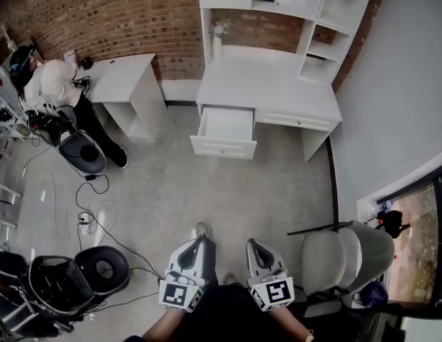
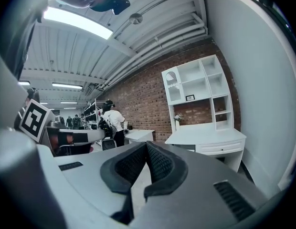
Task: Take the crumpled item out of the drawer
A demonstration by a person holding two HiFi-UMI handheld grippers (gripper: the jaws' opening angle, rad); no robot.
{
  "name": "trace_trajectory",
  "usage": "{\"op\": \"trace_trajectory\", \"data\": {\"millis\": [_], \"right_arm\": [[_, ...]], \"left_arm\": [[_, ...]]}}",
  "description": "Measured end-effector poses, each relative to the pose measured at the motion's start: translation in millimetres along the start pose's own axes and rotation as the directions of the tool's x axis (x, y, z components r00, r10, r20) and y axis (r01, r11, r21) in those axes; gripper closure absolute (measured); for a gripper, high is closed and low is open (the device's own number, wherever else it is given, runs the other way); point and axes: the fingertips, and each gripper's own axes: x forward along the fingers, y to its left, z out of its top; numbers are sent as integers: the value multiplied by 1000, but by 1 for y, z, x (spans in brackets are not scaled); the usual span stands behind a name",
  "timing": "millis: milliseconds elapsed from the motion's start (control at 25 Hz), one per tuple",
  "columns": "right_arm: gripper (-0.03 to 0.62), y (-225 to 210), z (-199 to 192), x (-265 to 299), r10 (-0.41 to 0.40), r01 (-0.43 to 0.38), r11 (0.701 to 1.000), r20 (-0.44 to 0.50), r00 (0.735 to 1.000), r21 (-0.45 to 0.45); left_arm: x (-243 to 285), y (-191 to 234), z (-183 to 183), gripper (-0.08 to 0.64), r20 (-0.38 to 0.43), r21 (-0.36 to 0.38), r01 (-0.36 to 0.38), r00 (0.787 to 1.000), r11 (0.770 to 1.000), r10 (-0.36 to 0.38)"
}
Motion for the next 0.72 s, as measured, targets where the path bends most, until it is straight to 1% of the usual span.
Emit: {"op": "trace_trajectory", "data": {"millis": [120, 240, 520, 600, 720], "right_arm": [[580, -22, -5, 42, -13, 13, 1000, -13, 1000, -5], [580, -41, -3, 101, -29, 29, 999, -18, 999, -18], [580, -59, 40, 264, -41, 40, 999, -16, 999, -34], [581, -69, 50, 301, -45, 45, 998, -11, 999, -45], [580, -88, 62, 347, -44, 44, 997, -12, 999, -66]], "left_arm": [[43, 25, -5, 535, -2, 0, 11, 1000, 1000, -11], [92, 64, -5, 535, -3, -4, 26, 1000, 1000, -26], [203, 176, 30, 535, -13, -20, 71, 997, 997, -71], [232, 198, 36, 535, -15, -11, 79, 997, 997, -80], [271, 221, 45, 535, -15, -6, 84, 996, 996, -84]]}}
